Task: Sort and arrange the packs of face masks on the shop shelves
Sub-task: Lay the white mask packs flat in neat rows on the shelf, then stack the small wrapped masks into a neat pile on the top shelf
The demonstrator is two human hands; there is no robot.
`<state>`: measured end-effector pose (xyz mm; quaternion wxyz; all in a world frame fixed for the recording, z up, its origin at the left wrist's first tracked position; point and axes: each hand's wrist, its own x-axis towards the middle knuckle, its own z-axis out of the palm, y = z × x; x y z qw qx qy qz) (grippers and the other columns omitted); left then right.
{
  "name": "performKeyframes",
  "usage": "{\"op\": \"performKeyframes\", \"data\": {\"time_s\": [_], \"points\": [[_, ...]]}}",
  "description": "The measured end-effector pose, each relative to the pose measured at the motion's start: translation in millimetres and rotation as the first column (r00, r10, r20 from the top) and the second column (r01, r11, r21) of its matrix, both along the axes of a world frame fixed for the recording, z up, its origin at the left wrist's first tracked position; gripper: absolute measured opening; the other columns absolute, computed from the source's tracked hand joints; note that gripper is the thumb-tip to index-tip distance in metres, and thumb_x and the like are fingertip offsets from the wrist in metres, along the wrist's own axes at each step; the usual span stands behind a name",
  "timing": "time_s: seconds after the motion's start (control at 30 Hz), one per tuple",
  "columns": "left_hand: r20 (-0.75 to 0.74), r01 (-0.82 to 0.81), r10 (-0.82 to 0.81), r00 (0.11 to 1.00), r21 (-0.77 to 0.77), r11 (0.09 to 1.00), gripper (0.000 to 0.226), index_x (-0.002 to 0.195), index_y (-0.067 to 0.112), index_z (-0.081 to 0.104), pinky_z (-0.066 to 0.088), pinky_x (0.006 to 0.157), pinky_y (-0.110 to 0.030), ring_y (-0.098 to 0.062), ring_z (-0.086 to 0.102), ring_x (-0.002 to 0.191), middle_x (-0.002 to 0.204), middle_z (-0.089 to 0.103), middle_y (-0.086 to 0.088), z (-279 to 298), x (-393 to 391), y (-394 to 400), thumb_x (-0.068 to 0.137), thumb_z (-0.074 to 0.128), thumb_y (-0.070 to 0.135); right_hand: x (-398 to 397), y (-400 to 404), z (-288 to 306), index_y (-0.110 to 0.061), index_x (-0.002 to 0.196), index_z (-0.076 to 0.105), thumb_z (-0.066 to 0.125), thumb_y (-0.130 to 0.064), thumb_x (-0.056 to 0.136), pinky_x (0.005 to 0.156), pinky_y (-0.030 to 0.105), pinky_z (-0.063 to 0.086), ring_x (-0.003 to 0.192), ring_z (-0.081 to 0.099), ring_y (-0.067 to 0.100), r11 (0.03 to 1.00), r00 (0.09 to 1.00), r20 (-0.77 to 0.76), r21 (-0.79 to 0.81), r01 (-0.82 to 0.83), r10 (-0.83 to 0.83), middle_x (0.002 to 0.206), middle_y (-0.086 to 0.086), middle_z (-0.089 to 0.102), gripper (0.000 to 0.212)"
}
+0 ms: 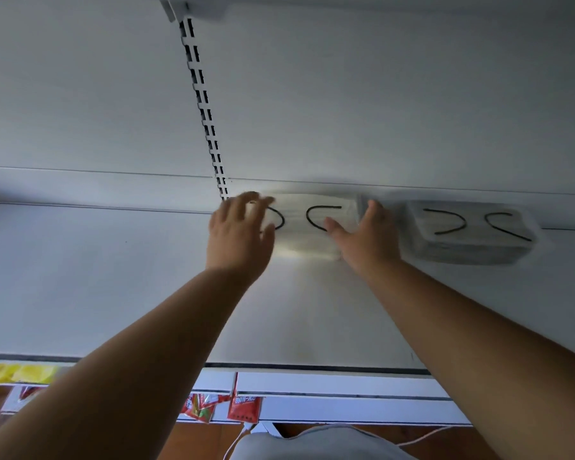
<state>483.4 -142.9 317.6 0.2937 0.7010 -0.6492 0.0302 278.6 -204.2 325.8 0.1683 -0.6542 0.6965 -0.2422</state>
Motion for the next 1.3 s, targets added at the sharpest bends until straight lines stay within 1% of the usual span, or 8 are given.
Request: {"op": "performKeyframes", "data": {"time_s": [0.1, 0.2, 0.37, 0.47, 0.73, 0.93, 1.07, 1.3], "points": [[0.164, 0.192, -0.210, 0.964, 0.117, 0.974, 0.039, 0.133, 0.028, 0.061, 0.034, 0.109, -0.041, -0.027, 0.047, 0.131, 0.139, 0.057, 0.002, -1, -11, -3, 0.095, 0.059, 0.030, -1, 14, -5, -0.010, 0.133, 0.055, 0.064, -0.040, 0.090, 0.101, 0.045, 0.042, 0.128, 0.047, 0.035, 0.872, 0.896, -0.352, -0.303, -0.383, 0.271, 0.138, 0.013, 0.053, 0.053], [0.084, 0.173, -0.198, 0.977, 0.244, 0.954, 0.035, 0.133, 0.031, 0.061, 0.035, 0.107, -0.035, -0.022, 0.044, 0.133, 0.142, 0.054, 0.007, 1, -13, -12, 0.101, 0.049, 0.028, 5, 13, -5, -0.012, 0.127, 0.062, 0.055, -0.023, 0.095, 0.098, 0.045, 0.047, 0.123, 0.053, 0.031, 0.803, 0.789, -0.399, -0.183, -0.567, 0.467, 0.131, 0.007, 0.060, 0.035], [0.027, 0.183, -0.205, 0.978, 0.354, 0.917, 0.038, 0.133, 0.032, 0.060, 0.039, 0.103, -0.034, -0.022, 0.044, 0.131, 0.141, 0.054, 0.010, 11, -12, -17, 0.102, 0.042, 0.020, 10, 3, 10, -0.016, 0.132, 0.057, 0.042, -0.010, 0.095, 0.099, 0.045, 0.045, 0.123, 0.048, 0.029, 0.831, 0.768, -0.350, 0.056, -0.554, 0.536, 0.135, 0.004, 0.055, 0.040], [0.068, 0.168, -0.201, 0.977, 0.335, 0.927, 0.040, 0.133, 0.032, 0.059, 0.038, 0.105, -0.036, -0.022, 0.043, 0.132, 0.142, 0.052, 0.009, 23, -17, -9, 0.099, 0.045, 0.016, 7, 4, 27, -0.016, 0.129, 0.058, 0.042, -0.008, 0.093, 0.098, 0.045, 0.045, 0.120, 0.050, 0.031, 0.833, 0.766, -0.359, 0.064, -0.550, 0.534, 0.132, 0.006, 0.057, 0.041], [0.097, 0.140, -0.153, 0.983, 0.135, 0.981, 0.033, 0.127, 0.028, 0.064, 0.035, 0.107, -0.035, -0.021, 0.049, 0.126, 0.132, 0.060, 0.006, 54, -57, 68, 0.096, 0.055, 0.021, -28, 54, 73, -0.014, 0.131, 0.057, 0.049, -0.021, 0.098, 0.102, 0.041, 0.043, 0.122, 0.052, 0.027, 0.838, 0.825, -0.294, -0.121, -0.532, 0.482, 0.135, 0.006, 0.056, 0.034], [0.056, 0.189, -0.188, 0.980, -0.011, 0.982, 0.028, 0.113, 0.022, 0.070, 0.052, 0.089, -0.039, -0.025, 0.064, 0.102, 0.108, 0.072, 0.004, 106, -109, 119, 0.090, 0.058, 0.012, -76, 115, 128, -0.017, 0.125, 0.059, 0.049, -0.023, 0.099, 0.094, 0.031, 0.045, 0.115, 0.056, 0.018, 0.794, 0.836, -0.223, -0.264, -0.547, 0.502, 0.126, 0.000, 0.061, 0.029], [0.032, 0.157, -0.154, 0.988, -0.171, 0.973, 0.029, 0.105, 0.019, 0.072, 0.055, 0.076, -0.037, -0.026, 0.066, 0.087, 0.094, 0.073, 0.004, 147, -147, 159, 0.083, 0.054, 0.012, -120, 164, 164, -0.020, 0.112, 0.063, 0.051, -0.024, 0.099, 0.080, 0.025, 0.046, 0.091, 0.057, 0.008, 0.756, 0.857, -0.091, -0.431, -0.493, 0.507, 0.104, -0.008, 0.064, 0.018], [0.018, 0.151, -0.152, 0.988, -0.291, 0.945, 0.028, 0.107, 0.025, 0.069, 0.045, 0.074, -0.028, -0.013, 0.062, 0.085, 0.091, 0.070, 0.013, 221, -210, 214, 0.084, 0.055, 0.016, -170, 226, 235, -0.017, 0.094, 0.066, 0.064, -0.016, 0.091, 0.066, 0.021, 0.048, 0.070, 0.057, 0.009, 0.548, 0.831, -0.088, -0.713, -0.438, 0.549, 0.080, -0.008, 0.063, 0.003]]}}
